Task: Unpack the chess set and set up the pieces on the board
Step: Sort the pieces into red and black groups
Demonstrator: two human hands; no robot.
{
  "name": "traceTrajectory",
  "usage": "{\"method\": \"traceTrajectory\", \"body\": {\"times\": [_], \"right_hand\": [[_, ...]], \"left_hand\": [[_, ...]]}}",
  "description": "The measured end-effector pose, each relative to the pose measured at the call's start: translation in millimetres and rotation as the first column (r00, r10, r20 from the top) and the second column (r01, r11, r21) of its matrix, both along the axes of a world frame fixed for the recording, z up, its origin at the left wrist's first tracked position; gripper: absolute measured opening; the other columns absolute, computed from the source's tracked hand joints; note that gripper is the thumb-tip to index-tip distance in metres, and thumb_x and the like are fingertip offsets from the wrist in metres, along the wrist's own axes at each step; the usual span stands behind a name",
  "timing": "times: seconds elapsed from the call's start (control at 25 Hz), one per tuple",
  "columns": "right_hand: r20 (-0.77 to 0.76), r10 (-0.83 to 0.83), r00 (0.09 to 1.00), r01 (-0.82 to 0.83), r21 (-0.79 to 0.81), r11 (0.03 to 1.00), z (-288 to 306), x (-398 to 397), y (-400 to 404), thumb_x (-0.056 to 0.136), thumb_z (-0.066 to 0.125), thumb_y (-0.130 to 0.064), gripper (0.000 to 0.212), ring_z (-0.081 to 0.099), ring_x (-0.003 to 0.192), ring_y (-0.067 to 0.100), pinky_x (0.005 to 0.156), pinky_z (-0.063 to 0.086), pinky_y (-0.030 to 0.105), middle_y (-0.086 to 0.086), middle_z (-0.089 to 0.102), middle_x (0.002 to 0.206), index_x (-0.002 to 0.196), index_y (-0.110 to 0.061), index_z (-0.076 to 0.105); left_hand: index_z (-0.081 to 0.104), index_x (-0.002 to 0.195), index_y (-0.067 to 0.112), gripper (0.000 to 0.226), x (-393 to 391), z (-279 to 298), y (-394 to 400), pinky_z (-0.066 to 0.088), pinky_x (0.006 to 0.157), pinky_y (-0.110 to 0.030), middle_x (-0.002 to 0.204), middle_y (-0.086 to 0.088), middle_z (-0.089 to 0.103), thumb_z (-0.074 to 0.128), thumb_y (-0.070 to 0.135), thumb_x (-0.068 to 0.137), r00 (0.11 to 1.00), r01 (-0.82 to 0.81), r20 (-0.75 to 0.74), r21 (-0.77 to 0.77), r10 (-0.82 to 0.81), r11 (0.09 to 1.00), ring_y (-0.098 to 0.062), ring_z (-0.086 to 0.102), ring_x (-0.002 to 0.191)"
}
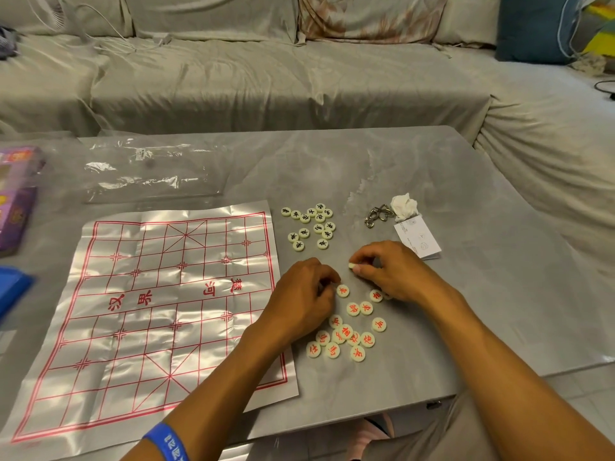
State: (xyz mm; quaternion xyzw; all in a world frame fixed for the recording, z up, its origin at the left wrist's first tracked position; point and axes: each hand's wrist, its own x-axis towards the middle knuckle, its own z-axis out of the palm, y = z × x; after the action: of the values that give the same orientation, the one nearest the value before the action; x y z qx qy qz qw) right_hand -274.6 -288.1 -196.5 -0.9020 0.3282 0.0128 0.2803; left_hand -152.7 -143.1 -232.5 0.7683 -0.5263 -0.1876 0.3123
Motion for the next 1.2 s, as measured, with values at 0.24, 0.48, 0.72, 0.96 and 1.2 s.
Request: {"method": "traceTrajectory", "body": {"times": [0.24,0.48,0.72,0.96,1.2], "right_hand": [[0.053,-0.236,0.97,0.216,0.248,0.944,3,-7,-9,0.094,0.059,-0.026,0.016,0.065,0.079,0.014,0.074,0.053,0.028,-0.001,0.071,0.082,0.097,-0.017,0.072],[0.012,-0.23,0.973,0.223,0.215,0.951,5,-5,-8,0.094,0.058,-0.028,0.016,0.065,0.078,0.015,0.076,0.053,0.03,-0.001,0.071,0.08,0.092,-0.02,0.072],[0.112,-0.186,0.976,0.156,0.238,0.959,-1,10,0,0.093,0.06,-0.026,0.013,0.066,0.075,0.009,0.071,0.053,0.022,-0.007,0.072,0.078,0.094,-0.023,0.073],[0.111,-0.043,0.993,0.049,-0.048,0.998,-7,50,-12,0.092,0.06,-0.033,0.02,0.061,0.075,0.009,0.071,0.051,0.03,-0.008,0.071,0.09,0.092,-0.02,0.076],[0.224,-0.039,0.974,0.088,-0.21,0.974,-10,51,-14,0.091,0.06,-0.035,0.02,0.062,0.076,0.011,0.073,0.054,0.034,-0.003,0.072,0.092,0.095,-0.02,0.074]], "left_hand": [[0.065,0.113,0.022,0.023,4,3,5,0.041,0.087,-0.017,0.113,0.004,0.061,0.05,0.021,0.095,0.999,-0.054,-0.002,-0.055,0.054,0.997,-0.005,0.05,0.098],[0.064,0.118,0.021,0.028,13,0,1,0.044,0.086,-0.023,0.118,0.001,0.06,0.056,0.028,0.092,0.981,-0.169,0.08,-0.085,0.175,0.982,-0.014,0.052,0.104],[0.065,0.117,0.021,0.031,20,-4,-8,0.032,0.072,-0.017,0.111,0.0,0.061,0.059,0.035,0.09,0.98,-0.095,0.173,-0.04,0.101,0.995,-0.012,0.048,0.096],[0.068,0.112,0.02,0.028,25,-4,-21,0.041,0.07,-0.021,0.101,0.0,0.063,0.06,0.036,0.089,0.97,-0.104,0.216,-0.055,0.113,0.993,-0.014,0.053,0.087],[0.067,0.11,0.018,0.026,41,9,-49,0.048,0.072,-0.024,0.101,-0.003,0.066,0.063,0.033,0.089,0.963,-0.164,0.211,-0.021,0.164,0.986,-0.015,0.058,0.084]]}}
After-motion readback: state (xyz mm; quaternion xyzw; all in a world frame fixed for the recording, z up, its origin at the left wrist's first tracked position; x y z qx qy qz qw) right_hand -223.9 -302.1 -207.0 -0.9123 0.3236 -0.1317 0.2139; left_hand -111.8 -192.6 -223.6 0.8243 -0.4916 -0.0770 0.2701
